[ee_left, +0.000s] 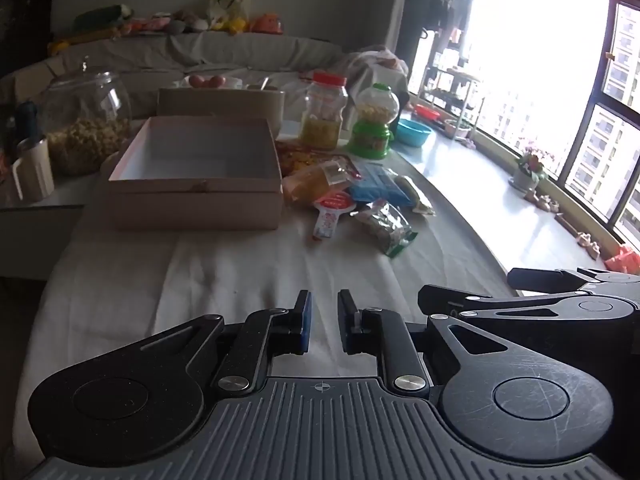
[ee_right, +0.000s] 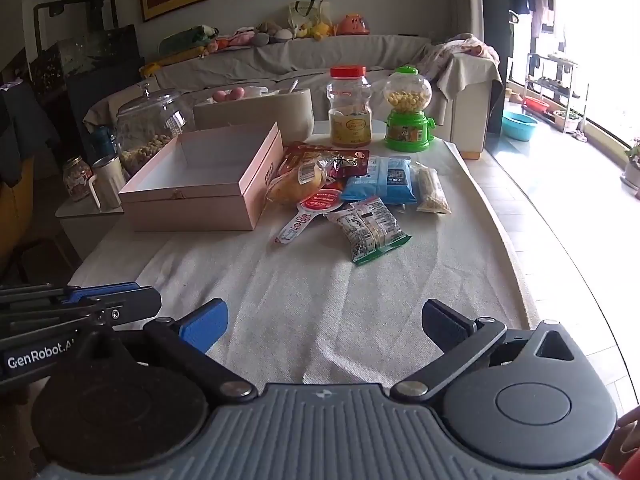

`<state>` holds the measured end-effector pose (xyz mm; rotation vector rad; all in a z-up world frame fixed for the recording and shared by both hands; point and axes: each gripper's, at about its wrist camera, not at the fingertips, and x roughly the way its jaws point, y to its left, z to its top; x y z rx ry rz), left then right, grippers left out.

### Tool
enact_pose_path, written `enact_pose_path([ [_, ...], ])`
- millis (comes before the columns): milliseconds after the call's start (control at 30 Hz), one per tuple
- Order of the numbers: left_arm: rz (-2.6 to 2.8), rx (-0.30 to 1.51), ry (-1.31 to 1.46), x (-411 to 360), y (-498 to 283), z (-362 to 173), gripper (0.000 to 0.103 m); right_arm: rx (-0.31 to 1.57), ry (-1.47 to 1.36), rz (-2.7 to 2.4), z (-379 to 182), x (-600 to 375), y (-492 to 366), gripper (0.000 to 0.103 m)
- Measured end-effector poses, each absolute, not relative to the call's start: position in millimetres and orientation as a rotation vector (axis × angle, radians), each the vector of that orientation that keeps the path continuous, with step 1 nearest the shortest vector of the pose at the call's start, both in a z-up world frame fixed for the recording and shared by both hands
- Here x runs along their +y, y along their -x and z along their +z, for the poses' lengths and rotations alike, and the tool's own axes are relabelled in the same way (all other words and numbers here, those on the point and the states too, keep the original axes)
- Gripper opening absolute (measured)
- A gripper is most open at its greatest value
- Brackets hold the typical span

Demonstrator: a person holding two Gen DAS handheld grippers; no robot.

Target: Organize snacks

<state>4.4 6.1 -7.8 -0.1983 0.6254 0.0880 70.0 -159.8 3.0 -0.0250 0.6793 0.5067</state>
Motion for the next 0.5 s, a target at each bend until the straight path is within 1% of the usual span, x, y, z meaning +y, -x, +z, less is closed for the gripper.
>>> enact_pose_path([
  [500,0.096,0.635,0.197,5.0,-3.8,-9.4,0.018,0.689,0.026,0.505,0.0,-158.7,-71.6,0.103],
])
